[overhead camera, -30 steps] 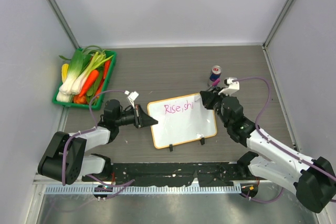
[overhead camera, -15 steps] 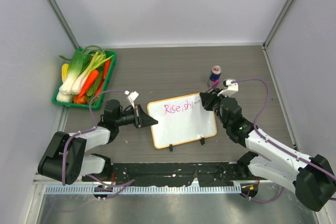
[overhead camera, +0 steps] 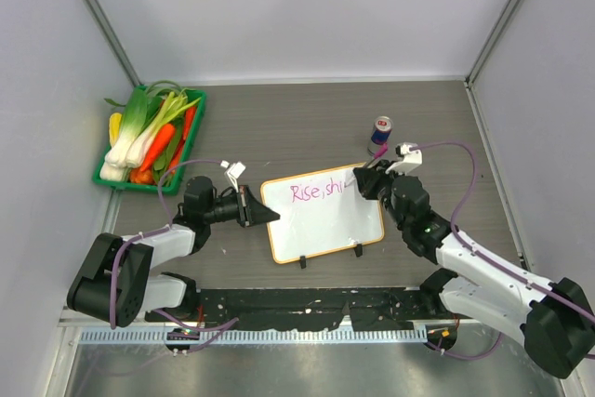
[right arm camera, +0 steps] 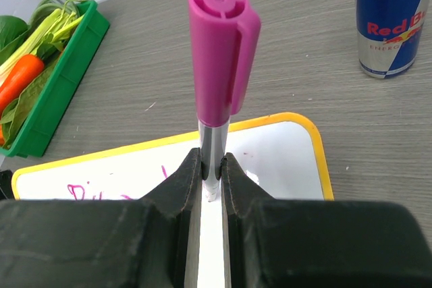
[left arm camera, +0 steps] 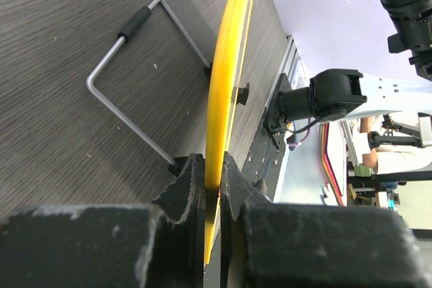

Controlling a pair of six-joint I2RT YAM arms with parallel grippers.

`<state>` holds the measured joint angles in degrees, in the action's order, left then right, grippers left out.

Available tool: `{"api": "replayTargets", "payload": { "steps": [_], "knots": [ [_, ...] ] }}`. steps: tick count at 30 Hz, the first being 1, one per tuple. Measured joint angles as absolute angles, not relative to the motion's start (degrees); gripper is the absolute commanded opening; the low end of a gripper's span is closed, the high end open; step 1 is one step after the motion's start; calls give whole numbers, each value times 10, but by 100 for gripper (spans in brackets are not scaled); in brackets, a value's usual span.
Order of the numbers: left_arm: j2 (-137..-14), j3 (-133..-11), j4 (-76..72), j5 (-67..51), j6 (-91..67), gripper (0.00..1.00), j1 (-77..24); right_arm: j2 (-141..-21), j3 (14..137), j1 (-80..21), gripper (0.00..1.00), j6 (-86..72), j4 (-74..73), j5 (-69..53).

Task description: Write a sentence on the whiteboard

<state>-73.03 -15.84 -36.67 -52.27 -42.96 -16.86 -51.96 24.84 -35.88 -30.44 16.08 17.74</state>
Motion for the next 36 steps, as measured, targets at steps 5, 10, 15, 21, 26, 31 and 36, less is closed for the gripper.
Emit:
{"api": "replayTargets", "payload": {
  "steps": [5, 10, 15, 21, 26, 31, 36],
  "knots": [
    [-730, -158, -367, -523, -430, 0, -169, -510, 240, -359, 1, -311, 153, 164],
    [-730, -158, -367, -522, -430, 0, -169, -505, 233, -359, 1, -318, 151, 157],
    [-730, -158, -366, -522, -430, 0, -169, -505, 233, -359, 1, -319, 152, 157],
    [-730, -158, -366, -522, -430, 0, -169, -513, 236, -359, 1, -319, 155, 162],
    [-730, -158, -366, -522, -430, 0, -169, -522, 243, -359, 1, -317, 154, 165],
    [-730, -158, -367, -523, -430, 0, -169, -523, 247, -359, 1, -315, 154, 173],
    [-730, -158, -367, -523, -430, 0, -169, -525, 252, -359, 1, -311, 154, 186]
  ]
}}
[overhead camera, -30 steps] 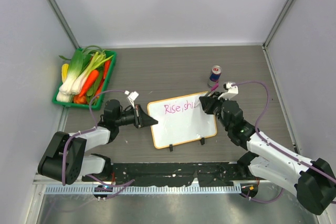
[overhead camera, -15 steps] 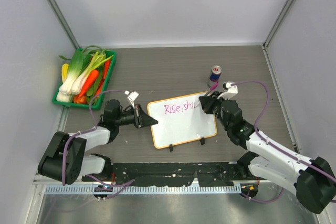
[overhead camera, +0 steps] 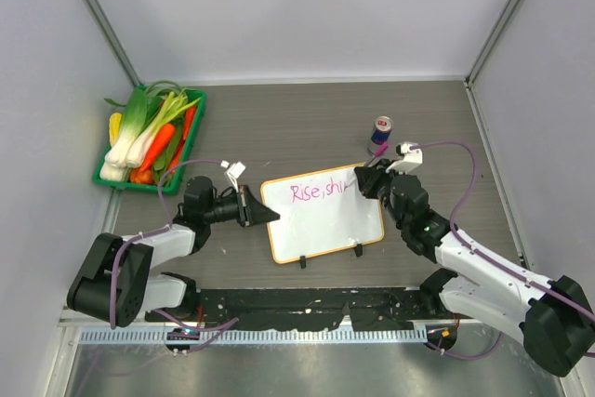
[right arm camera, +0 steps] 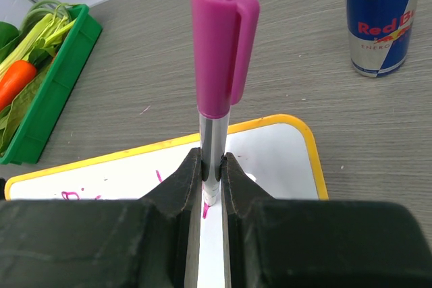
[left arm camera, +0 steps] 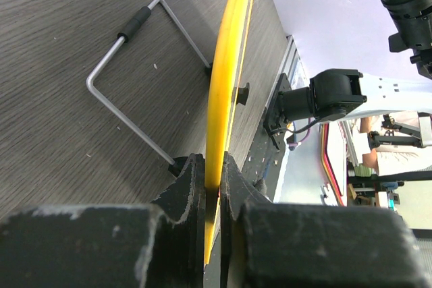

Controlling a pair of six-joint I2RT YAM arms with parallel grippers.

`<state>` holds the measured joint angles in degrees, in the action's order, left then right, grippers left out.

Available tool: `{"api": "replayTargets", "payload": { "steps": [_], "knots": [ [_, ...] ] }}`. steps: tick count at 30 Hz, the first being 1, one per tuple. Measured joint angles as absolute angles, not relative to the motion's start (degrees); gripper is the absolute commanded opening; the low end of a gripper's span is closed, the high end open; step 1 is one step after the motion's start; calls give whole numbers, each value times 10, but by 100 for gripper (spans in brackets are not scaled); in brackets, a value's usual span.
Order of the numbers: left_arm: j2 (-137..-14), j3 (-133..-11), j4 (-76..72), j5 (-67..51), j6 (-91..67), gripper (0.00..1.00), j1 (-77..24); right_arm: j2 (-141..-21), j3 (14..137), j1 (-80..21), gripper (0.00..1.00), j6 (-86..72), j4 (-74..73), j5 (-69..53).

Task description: Write a sentence on the whiteboard

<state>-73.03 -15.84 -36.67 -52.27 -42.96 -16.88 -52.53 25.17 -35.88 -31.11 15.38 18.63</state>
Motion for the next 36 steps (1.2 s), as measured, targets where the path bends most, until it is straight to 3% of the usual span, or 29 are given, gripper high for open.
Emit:
{"api": "replayTargets", "payload": {
  "steps": [36],
  "knots": [
    [-730, -158, -367, -523, -430, 0, -169, -492, 238, -354, 1, -309, 123, 197]
  ]
}}
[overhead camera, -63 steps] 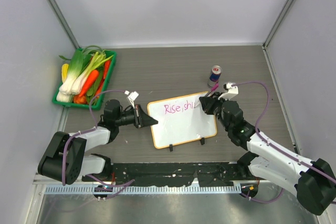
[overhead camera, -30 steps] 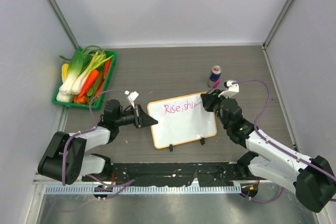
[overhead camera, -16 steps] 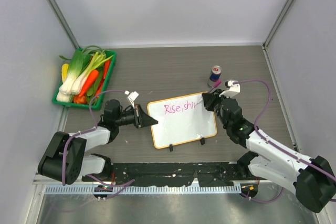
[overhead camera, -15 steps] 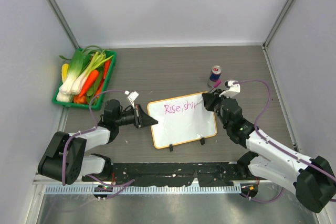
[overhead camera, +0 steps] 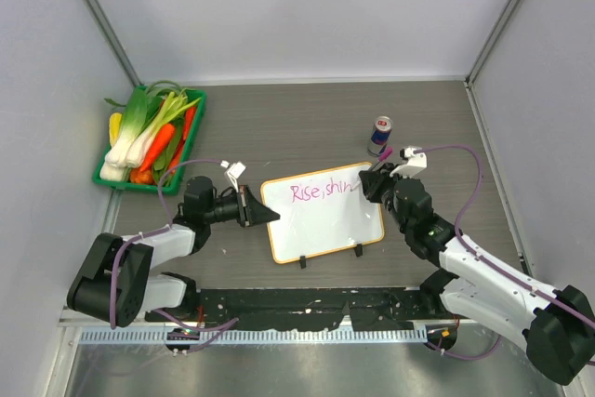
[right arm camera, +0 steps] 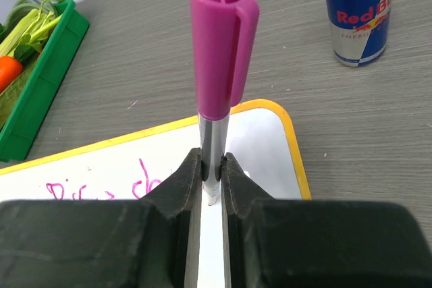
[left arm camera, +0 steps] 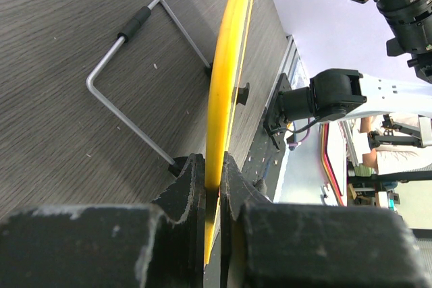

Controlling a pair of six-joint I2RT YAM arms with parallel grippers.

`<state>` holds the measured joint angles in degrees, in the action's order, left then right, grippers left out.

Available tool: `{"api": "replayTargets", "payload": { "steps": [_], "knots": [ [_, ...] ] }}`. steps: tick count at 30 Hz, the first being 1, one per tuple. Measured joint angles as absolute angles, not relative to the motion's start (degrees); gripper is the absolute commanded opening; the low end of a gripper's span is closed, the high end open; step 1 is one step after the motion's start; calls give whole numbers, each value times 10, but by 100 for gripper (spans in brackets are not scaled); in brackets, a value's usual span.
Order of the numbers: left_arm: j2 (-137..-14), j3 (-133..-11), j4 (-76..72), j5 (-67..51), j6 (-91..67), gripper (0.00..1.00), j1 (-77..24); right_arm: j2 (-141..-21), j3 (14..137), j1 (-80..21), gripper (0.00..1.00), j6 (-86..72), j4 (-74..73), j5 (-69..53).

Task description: Write a sentence on the whiteboard

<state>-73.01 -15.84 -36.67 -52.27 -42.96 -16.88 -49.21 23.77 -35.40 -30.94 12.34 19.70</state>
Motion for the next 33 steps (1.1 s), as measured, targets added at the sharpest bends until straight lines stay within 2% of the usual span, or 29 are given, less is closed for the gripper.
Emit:
{"api": "replayTargets", "payload": {
  "steps": [18, 33],
  "knots": [
    [-730, -158, -367, -523, -429, 0, -169, -468, 255, -354, 1, -309, 107, 189],
    [-730, -158, -367, -523, -429, 0, -169, -508, 269, -348, 1, -300, 121, 205]
  ]
}}
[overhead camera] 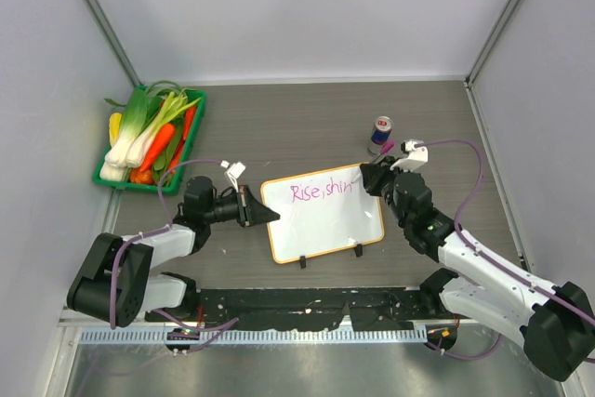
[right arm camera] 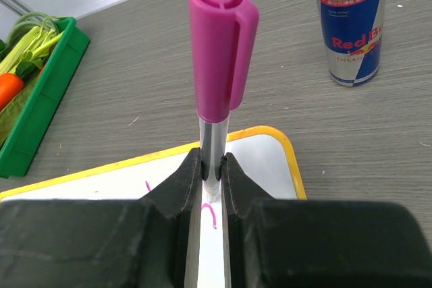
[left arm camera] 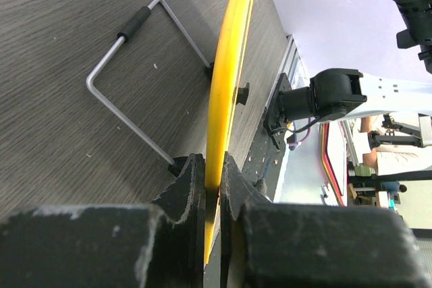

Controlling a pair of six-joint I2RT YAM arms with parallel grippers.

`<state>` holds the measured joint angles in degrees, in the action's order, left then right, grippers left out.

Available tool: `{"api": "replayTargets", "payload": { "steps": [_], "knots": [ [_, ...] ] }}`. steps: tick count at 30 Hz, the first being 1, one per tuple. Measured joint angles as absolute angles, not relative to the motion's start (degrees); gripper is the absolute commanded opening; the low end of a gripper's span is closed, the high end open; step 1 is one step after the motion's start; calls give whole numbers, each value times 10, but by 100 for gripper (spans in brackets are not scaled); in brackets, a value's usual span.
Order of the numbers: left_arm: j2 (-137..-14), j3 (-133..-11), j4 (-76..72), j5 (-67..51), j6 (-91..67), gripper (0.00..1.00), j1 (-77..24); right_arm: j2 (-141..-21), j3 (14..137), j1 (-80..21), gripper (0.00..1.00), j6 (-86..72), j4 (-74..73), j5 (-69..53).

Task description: Write a sentence on the whiteboard

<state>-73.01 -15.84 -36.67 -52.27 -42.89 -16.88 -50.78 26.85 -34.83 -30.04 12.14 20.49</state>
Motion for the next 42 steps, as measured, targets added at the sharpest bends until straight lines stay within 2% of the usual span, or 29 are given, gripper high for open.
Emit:
{"api": "replayTargets", "payload": {
  "steps": [42],
  "knots": [
    [-730, -158, -367, -523, -430, 0, -169, -514, 254, -337, 1, -301, 136, 231]
  ]
}}
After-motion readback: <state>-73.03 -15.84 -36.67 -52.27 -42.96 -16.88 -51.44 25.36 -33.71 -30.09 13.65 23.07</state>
